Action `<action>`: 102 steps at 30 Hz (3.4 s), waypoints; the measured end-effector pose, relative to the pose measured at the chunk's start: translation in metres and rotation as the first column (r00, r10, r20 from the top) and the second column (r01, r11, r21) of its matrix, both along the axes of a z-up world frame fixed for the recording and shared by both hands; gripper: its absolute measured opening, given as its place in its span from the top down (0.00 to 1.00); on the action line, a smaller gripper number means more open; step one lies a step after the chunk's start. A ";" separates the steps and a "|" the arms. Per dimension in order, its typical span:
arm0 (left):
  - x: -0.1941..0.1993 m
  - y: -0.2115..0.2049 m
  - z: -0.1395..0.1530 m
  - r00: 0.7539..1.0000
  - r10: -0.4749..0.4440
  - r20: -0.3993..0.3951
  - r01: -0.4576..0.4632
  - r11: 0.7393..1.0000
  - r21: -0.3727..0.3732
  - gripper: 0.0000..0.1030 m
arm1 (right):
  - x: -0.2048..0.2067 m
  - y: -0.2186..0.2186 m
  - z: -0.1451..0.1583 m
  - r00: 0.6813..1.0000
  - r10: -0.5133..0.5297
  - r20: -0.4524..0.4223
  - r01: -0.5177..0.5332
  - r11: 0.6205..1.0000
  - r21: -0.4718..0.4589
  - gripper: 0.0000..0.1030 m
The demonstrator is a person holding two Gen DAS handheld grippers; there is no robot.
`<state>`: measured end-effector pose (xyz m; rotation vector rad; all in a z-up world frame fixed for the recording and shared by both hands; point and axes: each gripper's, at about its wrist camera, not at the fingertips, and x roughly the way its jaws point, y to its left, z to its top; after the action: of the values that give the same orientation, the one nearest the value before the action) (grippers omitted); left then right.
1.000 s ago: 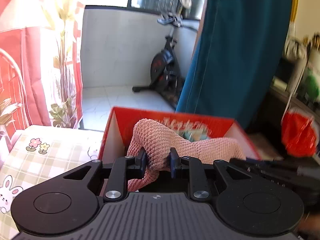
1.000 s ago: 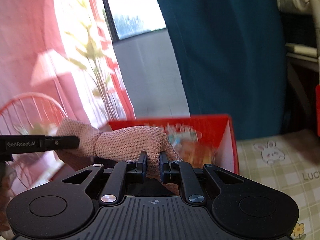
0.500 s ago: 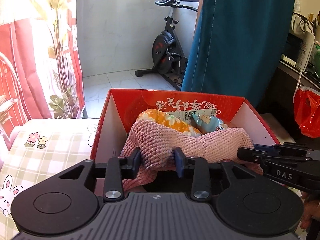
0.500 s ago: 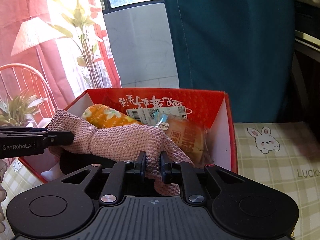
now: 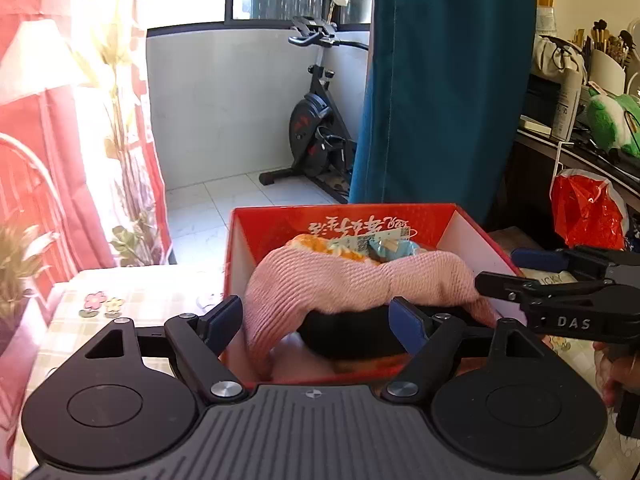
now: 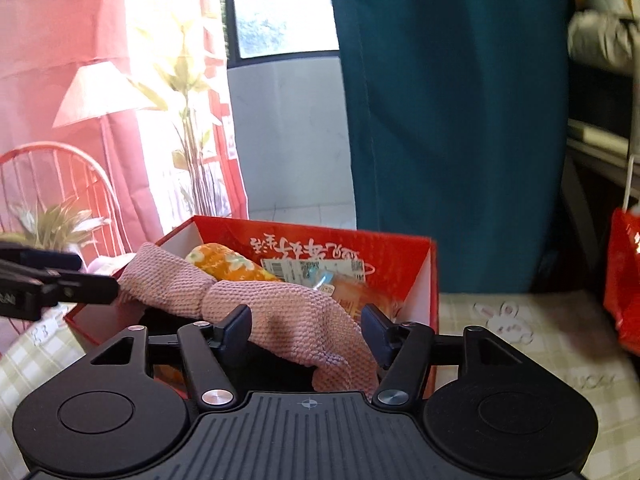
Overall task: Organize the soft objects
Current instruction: 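Lift the pink strip into the red box and open the left tool, then move the left tool down to the green felt tassel ornament, then close the left tool on the green tassel ornament, then lift the green ornament into the red box and open the left tool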
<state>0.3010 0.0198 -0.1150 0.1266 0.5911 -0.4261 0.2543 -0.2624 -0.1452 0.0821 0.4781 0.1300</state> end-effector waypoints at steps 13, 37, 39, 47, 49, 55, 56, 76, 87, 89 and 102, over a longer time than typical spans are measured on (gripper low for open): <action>-0.049 0.065 -0.023 0.997 0.044 -0.065 -0.048 0.996 -0.073 0.28 | -0.073 0.032 -0.003 0.995 -0.009 0.100 0.007 1.000 0.021 0.40; -0.014 0.114 -0.122 0.945 0.054 -0.323 -0.151 0.947 -0.283 0.67 | -0.065 0.118 -0.090 0.979 0.159 -0.125 -0.165 0.986 -0.032 0.43; -0.014 0.104 -0.123 0.944 0.024 -0.330 -0.124 0.950 -0.288 0.67 | -0.065 0.121 -0.094 0.976 0.169 -0.135 -0.175 0.984 -0.032 0.43; -0.021 0.059 -0.129 0.936 -0.075 -0.345 -0.033 0.954 -0.297 0.67 | -0.071 0.123 -0.102 0.962 0.230 -0.149 -0.240 0.969 -0.056 0.43; -0.025 0.049 -0.132 0.935 -0.088 -0.345 -0.017 0.957 -0.290 0.67 | -0.072 0.122 -0.102 0.960 0.238 -0.147 -0.249 0.967 -0.063 0.44; -0.031 0.029 -0.134 0.928 -0.118 -0.355 0.007 0.954 -0.300 0.67 | -0.080 0.105 -0.107 0.967 0.212 -0.139 -0.222 0.973 -0.060 0.53; -0.033 0.025 -0.135 0.927 -0.121 -0.355 0.010 0.954 -0.301 0.67 | -0.081 0.103 -0.108 0.969 0.205 -0.141 -0.214 0.975 -0.053 0.54; -0.063 -0.024 -0.055 0.972 -0.136 -0.190 0.077 0.955 -0.286 0.67 | -0.098 0.064 -0.055 0.984 0.180 -0.010 -0.180 0.984 -0.013 0.58; -0.070 -0.036 0.012 0.987 -0.150 -0.058 0.127 0.949 -0.288 0.67 | -0.100 0.044 0.005 0.975 0.191 0.111 -0.189 0.982 -0.028 0.58; -0.068 -0.040 0.020 0.987 -0.155 -0.037 0.138 0.947 -0.290 0.67 | -0.097 0.039 0.015 0.972 0.194 0.132 -0.191 0.981 -0.040 0.58; -0.052 -0.047 0.080 0.983 -0.143 0.115 0.174 0.927 -0.334 0.67 | -0.073 0.013 0.079 0.940 0.217 0.264 -0.214 0.976 -0.041 0.58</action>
<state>0.2492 -0.0275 -0.0354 -0.1412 0.4121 -0.6718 0.1816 -0.2491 -0.0661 -0.0001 0.2165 0.3489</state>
